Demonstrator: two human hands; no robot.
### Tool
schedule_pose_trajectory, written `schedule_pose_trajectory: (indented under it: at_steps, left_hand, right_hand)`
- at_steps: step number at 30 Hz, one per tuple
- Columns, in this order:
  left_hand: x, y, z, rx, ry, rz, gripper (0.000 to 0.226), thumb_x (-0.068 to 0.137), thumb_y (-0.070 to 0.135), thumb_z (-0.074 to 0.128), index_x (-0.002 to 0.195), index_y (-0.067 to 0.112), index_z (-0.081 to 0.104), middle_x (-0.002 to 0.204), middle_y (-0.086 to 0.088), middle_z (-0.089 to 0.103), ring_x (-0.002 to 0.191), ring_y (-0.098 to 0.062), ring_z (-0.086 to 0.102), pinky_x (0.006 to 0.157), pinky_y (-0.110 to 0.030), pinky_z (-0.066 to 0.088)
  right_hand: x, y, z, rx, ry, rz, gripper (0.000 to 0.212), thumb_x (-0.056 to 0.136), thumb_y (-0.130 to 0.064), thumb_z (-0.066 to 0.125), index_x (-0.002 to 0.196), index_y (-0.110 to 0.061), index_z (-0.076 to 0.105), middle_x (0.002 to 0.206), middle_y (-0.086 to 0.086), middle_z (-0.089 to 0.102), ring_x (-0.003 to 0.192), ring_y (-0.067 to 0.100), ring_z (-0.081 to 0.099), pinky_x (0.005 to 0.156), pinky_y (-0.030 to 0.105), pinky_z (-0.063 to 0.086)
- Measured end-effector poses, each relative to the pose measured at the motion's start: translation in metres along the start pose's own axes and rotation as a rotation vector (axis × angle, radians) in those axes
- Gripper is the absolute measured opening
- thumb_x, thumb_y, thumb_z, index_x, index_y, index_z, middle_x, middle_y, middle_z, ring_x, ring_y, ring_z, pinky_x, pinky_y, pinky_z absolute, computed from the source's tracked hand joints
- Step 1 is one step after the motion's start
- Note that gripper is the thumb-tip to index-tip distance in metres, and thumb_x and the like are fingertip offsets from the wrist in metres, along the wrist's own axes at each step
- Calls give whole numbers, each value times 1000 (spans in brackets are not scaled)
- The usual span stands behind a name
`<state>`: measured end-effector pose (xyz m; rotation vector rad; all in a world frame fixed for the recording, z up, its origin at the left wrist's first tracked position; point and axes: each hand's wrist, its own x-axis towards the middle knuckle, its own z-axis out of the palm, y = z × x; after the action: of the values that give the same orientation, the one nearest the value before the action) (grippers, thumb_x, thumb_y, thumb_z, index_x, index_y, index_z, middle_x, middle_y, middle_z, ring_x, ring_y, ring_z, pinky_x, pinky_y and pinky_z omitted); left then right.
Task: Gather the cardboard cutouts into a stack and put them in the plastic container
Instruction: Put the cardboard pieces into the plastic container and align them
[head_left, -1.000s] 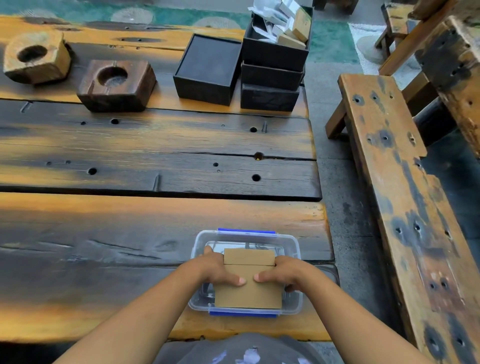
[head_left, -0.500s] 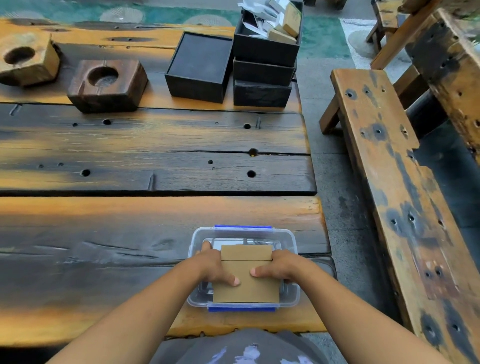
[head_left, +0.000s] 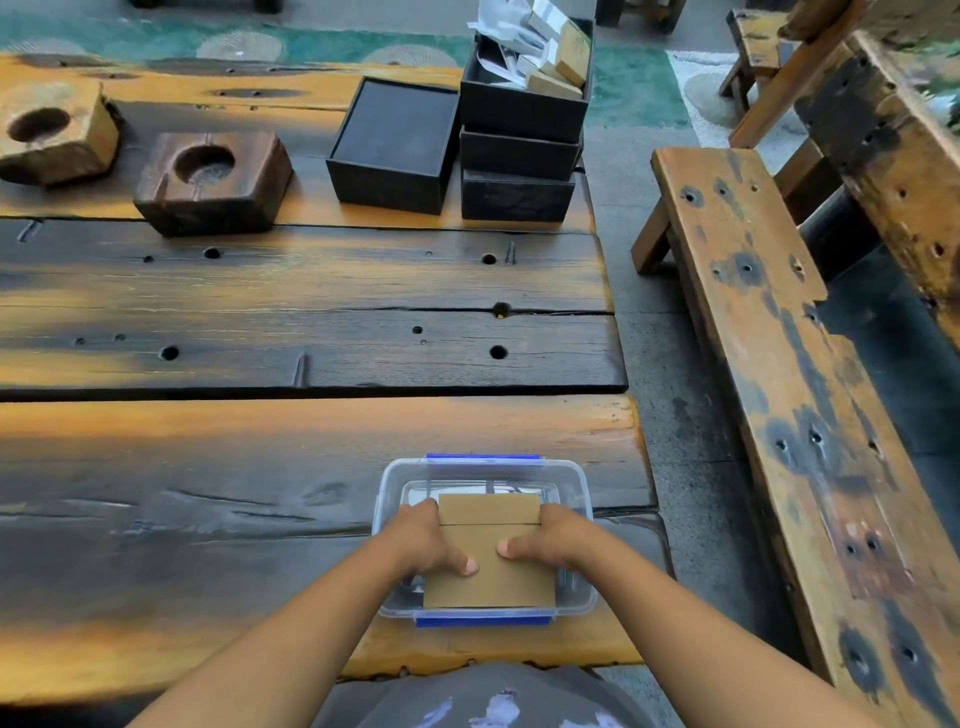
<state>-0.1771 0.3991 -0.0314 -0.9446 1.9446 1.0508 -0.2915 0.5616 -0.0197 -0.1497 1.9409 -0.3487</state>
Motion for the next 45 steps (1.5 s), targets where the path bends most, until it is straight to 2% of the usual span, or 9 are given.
schedule_pose_trajectory:
  at_steps: [4,8,11,18,23,27,33,38,45]
  left_hand:
    - [-9,-5,8,-175,47,29,77,65,37,88,123,20,41,120,-1,60,108,-23,60,90,-33,51]
    - [-19,-15,9,-700,-3,-19,40,76,29,82,96,26,47,105,0,63,96,-20,64,77,-35,55]
    - [-24,-18,15,-832,-30,-85,34,85,17,73,112,14,53,116,-13,65,103,-28,64,87,-45,56]
    - [-28,-11,34,-865,24,-100,33,88,4,66,117,10,52,115,-14,64,104,-29,63,94,-45,54]
    - [-31,-13,39,-832,60,-87,31,89,1,62,116,11,50,115,-13,63,98,-23,62,80,-36,53]
    - [-31,-14,35,-826,59,-100,31,89,2,62,117,10,51,116,-14,63,107,-30,61,97,-47,52]
    - [-29,-15,28,-818,60,-96,30,91,0,58,119,9,51,117,-15,63,105,-29,61,93,-44,53]
    - [-31,-18,30,-718,59,-108,28,92,4,59,118,11,50,121,-14,62,108,-29,60,100,-48,51]
    - [-30,-16,33,-536,101,-104,43,90,12,65,126,13,42,125,-10,57,110,-26,57,99,-41,50]
  right_hand:
    - [-8,8,3,170,22,-33,66,77,-40,78,129,-17,45,131,7,56,114,25,57,93,40,52]
    - [-12,17,8,337,56,3,63,80,-34,77,128,-12,43,128,10,58,113,27,59,96,42,52]
    - [-14,22,19,454,49,27,53,82,-30,75,123,-12,47,125,10,60,109,26,61,99,45,51]
    - [-17,30,36,517,83,29,47,81,-27,75,119,-14,51,119,7,64,101,21,64,90,36,53]
    - [-18,29,37,537,96,22,51,79,-26,78,120,-12,52,117,9,65,101,22,65,93,39,54]
    - [-18,26,37,539,106,17,50,80,-25,77,121,-10,52,116,9,65,97,20,64,84,34,53]
    - [-16,19,38,460,95,13,51,82,-28,75,124,-13,50,123,8,62,106,23,62,94,39,53]
    - [-18,20,42,423,97,30,49,82,-30,75,121,-15,48,122,6,60,89,13,58,76,28,49]
    - [-19,18,45,294,175,27,61,82,-33,73,129,-11,42,126,9,59,113,26,60,100,40,49]
